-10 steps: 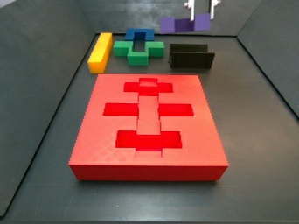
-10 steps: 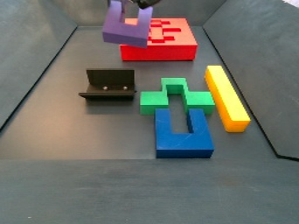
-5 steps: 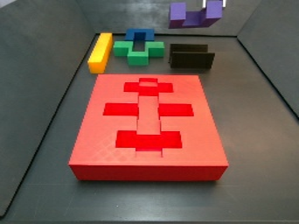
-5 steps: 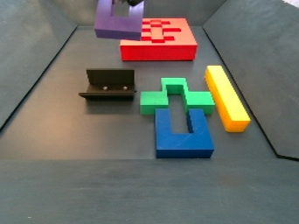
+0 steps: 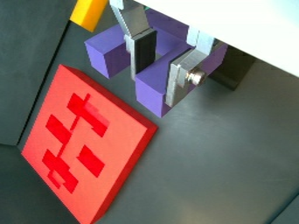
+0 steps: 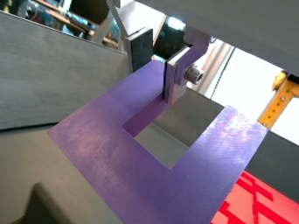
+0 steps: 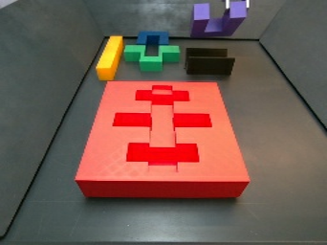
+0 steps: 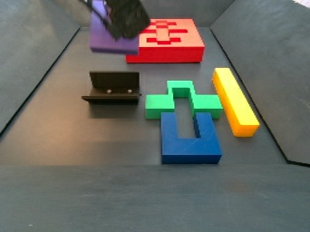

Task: Pick up the purple object. Move up. Place the purple object on the fixture. Regrasp the purple object. Move to above the board. Insert the purple object.
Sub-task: Place the purple object on the fixture.

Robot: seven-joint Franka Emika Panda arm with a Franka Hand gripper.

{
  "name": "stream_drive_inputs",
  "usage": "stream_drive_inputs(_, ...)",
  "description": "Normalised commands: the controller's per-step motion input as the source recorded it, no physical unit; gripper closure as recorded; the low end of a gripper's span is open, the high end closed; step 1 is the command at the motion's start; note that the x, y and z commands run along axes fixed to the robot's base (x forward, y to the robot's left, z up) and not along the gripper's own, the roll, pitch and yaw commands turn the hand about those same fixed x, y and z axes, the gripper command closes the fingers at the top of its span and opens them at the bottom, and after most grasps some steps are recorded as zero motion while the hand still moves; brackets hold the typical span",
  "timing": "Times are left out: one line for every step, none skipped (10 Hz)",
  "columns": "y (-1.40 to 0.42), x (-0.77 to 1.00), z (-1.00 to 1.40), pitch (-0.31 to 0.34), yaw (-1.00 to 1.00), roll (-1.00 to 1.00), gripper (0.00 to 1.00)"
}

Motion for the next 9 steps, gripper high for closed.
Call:
stream_drive_inputs(0.51, 0.9, -0.32, 0.286, 0.0, 0.0, 1.0)
stream_drive_inputs(0.5, 0.77, -0.4, 0.28, 0.02, 0.0, 1.0)
stream_drive_inputs(0.32, 0.72, -0.43, 0.231, 0.09, -0.01, 1.0)
stream_drive_inputs(0.23, 0.64, -0.46, 0.183, 0.13, -0.11, 1.0)
stream_drive_inputs(0.17, 0.47, -0.4, 0.134, 0.2, -0.24, 1.0)
stream_drive_inputs(0.12, 0.5, -0.34, 0.191, 0.29, -0.27, 1.0)
stream_drive_inputs(0.12, 0.53, -0.32, 0.183, 0.33, -0.22, 1.0)
stream_drive_inputs(0.04, 0.54, -0.28, 0.197, 0.3, -0.09, 1.0)
stream_drive_inputs(0.0, 0.61, -0.15, 0.24, 0.22, 0.0, 1.0)
